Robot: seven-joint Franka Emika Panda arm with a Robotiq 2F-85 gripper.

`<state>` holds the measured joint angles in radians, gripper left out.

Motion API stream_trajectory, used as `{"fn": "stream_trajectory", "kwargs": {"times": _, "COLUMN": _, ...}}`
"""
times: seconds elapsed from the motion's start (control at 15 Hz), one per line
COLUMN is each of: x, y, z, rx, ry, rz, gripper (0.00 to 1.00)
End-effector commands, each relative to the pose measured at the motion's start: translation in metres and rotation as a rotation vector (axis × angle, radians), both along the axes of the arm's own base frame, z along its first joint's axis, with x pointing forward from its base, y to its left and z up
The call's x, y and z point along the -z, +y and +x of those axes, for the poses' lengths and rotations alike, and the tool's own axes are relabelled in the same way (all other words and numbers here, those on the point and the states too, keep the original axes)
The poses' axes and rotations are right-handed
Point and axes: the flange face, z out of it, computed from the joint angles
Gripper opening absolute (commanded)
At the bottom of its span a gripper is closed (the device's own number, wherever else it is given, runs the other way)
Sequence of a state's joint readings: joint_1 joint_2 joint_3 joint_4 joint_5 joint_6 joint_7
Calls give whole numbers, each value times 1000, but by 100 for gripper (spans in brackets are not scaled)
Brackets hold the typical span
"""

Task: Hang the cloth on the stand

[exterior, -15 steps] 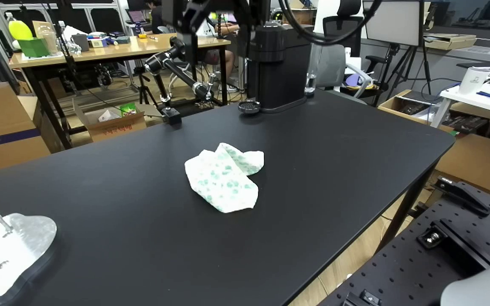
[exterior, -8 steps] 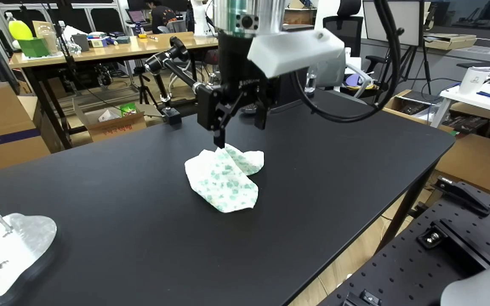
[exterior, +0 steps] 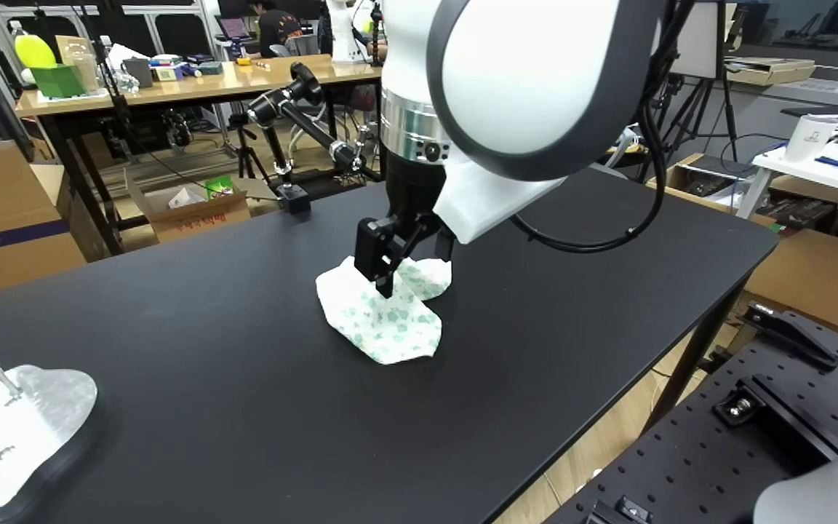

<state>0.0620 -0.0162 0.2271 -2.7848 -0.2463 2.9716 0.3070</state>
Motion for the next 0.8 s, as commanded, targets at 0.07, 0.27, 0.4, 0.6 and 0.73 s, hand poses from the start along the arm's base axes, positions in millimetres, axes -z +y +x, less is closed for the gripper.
{"fn": "stream_trajectory", "kwargs": {"times": 0.07, "x": 10, "y": -5, "z": 13, "rx": -11, "ry": -32, "rz": -13, "gripper": 100}}
{"fn": "stream_trajectory", "kwargs": {"times": 0.27, "x": 15, "y": -2, "z": 24, "rx": -39, "ry": -51, "rz": -13, "gripper": 100}}
{"fn": "stream_trajectory", "kwargs": {"times": 0.4, "x": 17, "y": 2, "z": 32, "rx": -55, "ry": -68, "rz": -6, "gripper": 100}}
{"fn": "stream_trajectory", "kwargs": {"times": 0.6, "x": 22, "y": 6, "z": 44, "rx": -80, "ry": -88, "rz": -6, "gripper": 75}}
{"fn": "stream_trajectory", "kwargs": {"times": 0.73, "x": 24, "y": 9, "z": 50, "rx": -87, "ry": -98, "rz": -3, "gripper": 66}}
